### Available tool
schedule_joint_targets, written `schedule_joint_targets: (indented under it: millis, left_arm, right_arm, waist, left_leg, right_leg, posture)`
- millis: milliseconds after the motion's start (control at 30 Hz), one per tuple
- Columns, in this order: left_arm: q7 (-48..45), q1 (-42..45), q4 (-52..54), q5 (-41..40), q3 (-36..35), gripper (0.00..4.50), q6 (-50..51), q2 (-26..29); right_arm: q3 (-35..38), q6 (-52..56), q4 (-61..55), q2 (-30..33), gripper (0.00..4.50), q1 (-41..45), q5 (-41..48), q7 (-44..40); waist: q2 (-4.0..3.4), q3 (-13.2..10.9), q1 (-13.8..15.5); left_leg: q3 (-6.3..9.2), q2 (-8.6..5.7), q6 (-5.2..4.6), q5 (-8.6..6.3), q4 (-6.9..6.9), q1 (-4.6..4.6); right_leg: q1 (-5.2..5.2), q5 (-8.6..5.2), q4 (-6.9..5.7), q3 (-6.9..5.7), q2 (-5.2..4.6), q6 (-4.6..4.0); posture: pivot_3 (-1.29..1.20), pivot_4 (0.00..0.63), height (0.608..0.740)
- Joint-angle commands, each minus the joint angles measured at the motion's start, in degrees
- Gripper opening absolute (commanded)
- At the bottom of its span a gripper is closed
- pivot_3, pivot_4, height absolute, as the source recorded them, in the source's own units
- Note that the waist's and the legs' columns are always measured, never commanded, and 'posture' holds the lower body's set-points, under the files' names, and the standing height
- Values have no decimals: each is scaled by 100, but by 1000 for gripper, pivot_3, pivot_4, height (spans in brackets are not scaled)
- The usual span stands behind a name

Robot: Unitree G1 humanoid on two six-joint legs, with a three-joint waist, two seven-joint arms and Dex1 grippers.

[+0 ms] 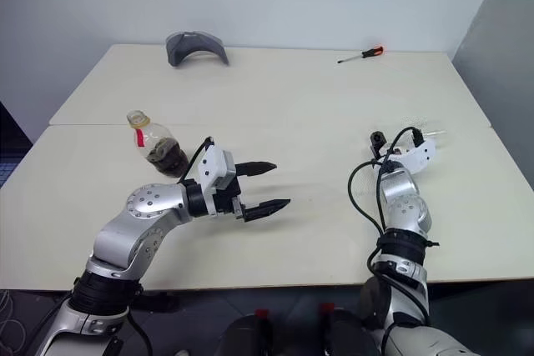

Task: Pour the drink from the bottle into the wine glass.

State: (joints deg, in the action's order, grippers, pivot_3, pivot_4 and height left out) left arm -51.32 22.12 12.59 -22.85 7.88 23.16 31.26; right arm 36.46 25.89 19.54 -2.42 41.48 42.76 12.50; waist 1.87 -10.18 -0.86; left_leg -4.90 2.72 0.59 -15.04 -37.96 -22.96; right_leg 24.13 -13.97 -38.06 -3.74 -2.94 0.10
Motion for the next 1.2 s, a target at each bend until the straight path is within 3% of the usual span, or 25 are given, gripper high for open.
schedule_joint_targets:
  millis: [33,433,633,967,1200]
  left_arm:
    - [12,12,187,-20,-115,4466,-65,-10]
    - [0,71,124,-9,-133,4466,-103,-11]
    - [10,63,136,-9,-147,4466,-105,-13]
    - [-11,6,237,-25,-126,4466,-60,-7]
    - [1,-90,373,-34,-147,4466,-12,37]
  right_arm:
    - [12,-180,-99,81,4410,152,223,-102]
    - [-260,331,-818,54,4410,-75,772,-120]
    - [-209,296,-464,222,4410,-88,758,-198]
    - [-22,-517,2147,1238,4410,884,425,-1179]
    - [50,-778,3067,1435,4410,1292,360,-1565]
  waist:
    - [0,0,-7]
    - [-2,-1,-52]
    - [-2,-1,-55]
    - [-11,-7,-75]
    - [-12,-7,-75]
  left_leg:
    - [0,0,0,0,0,0]
    - [0,0,0,0,1,0]
    - [1,0,0,0,1,0]
    - [-4,-2,-1,0,2,1]
    - [-9,0,0,0,6,0]
  right_leg:
    - [0,0,0,0,0,0]
    - [0,0,1,1,-8,0]
    - [0,-1,1,0,-8,1]
    - [0,-1,2,3,4,1]
    - [1,7,6,7,1,-11]
  posture:
    - [0,150,740]
    - [0,150,740]
    - [0,150,740]
    - [0,150,740]
    - [0,150,740]
